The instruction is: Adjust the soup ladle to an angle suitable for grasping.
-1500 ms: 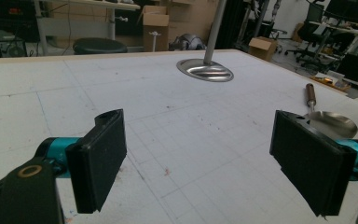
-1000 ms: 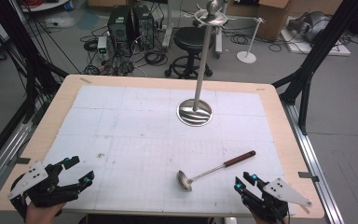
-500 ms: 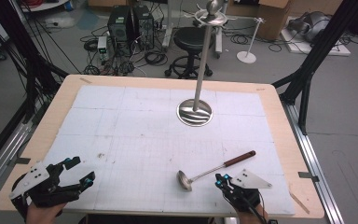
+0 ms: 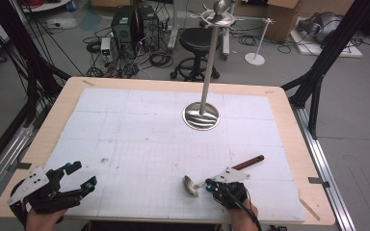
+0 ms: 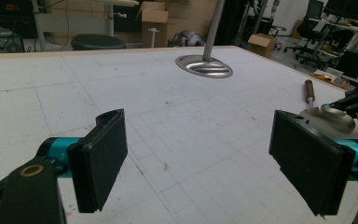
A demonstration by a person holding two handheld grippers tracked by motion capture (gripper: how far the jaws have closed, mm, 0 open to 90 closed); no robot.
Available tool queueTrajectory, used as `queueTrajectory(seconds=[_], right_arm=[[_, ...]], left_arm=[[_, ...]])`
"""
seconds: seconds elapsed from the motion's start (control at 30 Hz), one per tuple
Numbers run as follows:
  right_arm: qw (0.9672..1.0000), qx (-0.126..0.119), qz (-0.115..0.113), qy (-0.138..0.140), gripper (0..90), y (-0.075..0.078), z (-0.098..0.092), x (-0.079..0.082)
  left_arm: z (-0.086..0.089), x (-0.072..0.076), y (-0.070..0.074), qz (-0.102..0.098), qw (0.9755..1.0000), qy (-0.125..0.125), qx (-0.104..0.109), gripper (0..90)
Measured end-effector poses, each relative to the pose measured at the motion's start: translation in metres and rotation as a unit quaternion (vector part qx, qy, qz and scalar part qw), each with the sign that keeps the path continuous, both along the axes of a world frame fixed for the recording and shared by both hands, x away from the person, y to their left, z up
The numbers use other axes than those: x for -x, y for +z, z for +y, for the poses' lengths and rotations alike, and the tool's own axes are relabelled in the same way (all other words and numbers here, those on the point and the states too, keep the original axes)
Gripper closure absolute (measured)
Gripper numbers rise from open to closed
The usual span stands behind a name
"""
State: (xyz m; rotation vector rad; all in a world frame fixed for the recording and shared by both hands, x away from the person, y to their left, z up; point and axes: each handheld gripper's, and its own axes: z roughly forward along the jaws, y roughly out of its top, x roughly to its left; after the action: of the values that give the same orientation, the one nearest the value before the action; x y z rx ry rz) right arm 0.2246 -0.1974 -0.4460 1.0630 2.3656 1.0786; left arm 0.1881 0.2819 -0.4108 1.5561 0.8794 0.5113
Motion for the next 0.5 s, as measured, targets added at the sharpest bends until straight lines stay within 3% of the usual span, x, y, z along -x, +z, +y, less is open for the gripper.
queueTrajectory(seconds=[0.1, 0.5], right_arm=[[1.0000, -0.007, 0.000, -0.004, 89.4, 0.000, 0.001, -0.002], [0.9999, 0.003, -0.008, -0.006, 89.4, -0.001, 0.017, -0.013]], left_arm=[[0.000, 0.000, 0.000, 0.000, 1.0000, 0.000, -0.001, 19.6], [0.000, 0.000, 0.000, 0.001, 1.0000, 0.001, 0.001, 19.6]])
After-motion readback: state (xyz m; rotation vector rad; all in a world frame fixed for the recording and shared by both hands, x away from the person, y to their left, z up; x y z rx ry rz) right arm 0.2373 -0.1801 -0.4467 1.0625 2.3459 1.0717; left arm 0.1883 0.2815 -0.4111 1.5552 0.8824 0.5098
